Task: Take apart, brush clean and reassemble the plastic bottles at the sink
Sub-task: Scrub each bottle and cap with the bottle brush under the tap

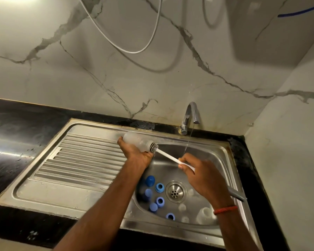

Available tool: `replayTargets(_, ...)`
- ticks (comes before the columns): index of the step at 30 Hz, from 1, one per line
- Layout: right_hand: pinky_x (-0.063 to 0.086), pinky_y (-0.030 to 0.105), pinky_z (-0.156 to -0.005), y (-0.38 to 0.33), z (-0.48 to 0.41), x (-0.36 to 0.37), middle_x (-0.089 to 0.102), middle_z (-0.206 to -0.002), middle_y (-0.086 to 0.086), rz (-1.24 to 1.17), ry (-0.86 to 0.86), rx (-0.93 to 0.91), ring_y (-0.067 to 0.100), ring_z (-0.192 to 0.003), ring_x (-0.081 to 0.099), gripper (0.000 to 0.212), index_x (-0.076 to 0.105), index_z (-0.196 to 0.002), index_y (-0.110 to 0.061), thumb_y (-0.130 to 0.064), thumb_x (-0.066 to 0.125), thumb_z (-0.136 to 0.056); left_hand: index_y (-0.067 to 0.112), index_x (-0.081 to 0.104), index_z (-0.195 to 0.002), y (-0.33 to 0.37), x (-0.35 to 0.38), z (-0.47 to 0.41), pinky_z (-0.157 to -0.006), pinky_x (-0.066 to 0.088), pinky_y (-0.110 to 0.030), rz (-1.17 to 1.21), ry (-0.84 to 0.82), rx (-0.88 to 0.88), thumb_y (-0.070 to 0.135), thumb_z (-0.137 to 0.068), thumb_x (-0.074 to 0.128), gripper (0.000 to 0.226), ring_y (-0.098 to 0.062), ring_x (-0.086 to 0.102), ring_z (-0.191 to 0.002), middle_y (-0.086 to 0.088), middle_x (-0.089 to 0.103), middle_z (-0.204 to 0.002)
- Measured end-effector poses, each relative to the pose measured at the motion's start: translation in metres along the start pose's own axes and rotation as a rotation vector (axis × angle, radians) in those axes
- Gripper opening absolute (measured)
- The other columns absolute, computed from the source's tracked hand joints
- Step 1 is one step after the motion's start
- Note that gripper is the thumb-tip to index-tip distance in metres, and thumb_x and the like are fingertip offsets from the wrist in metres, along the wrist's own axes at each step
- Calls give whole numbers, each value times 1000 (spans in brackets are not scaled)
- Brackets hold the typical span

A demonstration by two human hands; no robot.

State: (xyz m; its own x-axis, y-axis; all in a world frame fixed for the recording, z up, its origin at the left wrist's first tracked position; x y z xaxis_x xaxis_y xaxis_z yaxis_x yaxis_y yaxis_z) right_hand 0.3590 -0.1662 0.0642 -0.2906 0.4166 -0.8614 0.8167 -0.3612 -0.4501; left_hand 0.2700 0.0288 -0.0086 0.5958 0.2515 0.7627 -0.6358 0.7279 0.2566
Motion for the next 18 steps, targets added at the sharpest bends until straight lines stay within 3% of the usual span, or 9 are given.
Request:
replayTargets(6,41,14,-50,4,1,8,56,-59,-13,-83,-35,46,3,-59,59,7,65,-99,-33,-39,61,-96,19,53,-128,8,-6,-7,-98,51,-61,56,-15,25,77,-81,59,74,-39,63,-114,-19,62,-123)
replayTargets(12,51,27,-52,21,0,-7,62,-60,-4,-325,116,181,10,-54,60,9,65,-88,-30,-27,63,-96,19,47,-139,21,-9,-4,-71,59,-47,112,6,123,79,-73,66,91,-34,64,-109,-16,61,-127)
replayTargets(16,40,14,-45,3,-5,-7,58,-59,-3,-347,116,151,2,-49,53,13,64,-106,-29,-20,58,-99,19,57,-129,16,-10,0,-56,53,-30,-80,56,118,82,-72,63,85,-21,62,-91,-8,64,-114)
replayTargets(18,40,15,-46,-2,-7,1,56,-61,-3,-342,54,152,2,-48,50,22,63,-120,-27,-19,54,-101,14,61,-118,12,-4,-2,-68,61,-31,-49,-4,85,69,-75,72,71,-24,65,-95,-12,65,-118)
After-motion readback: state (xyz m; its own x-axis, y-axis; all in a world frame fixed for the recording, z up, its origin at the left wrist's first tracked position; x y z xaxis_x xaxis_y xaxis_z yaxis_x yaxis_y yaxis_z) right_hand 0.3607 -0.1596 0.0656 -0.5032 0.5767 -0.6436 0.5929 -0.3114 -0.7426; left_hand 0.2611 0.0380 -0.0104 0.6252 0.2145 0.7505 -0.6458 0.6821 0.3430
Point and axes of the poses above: each hand's wrist, its own z-axis away from the middle knuckle, its own x-axis out of the palm, y = z × x, the point moved 7 cm from there along -z, towards the middle knuckle
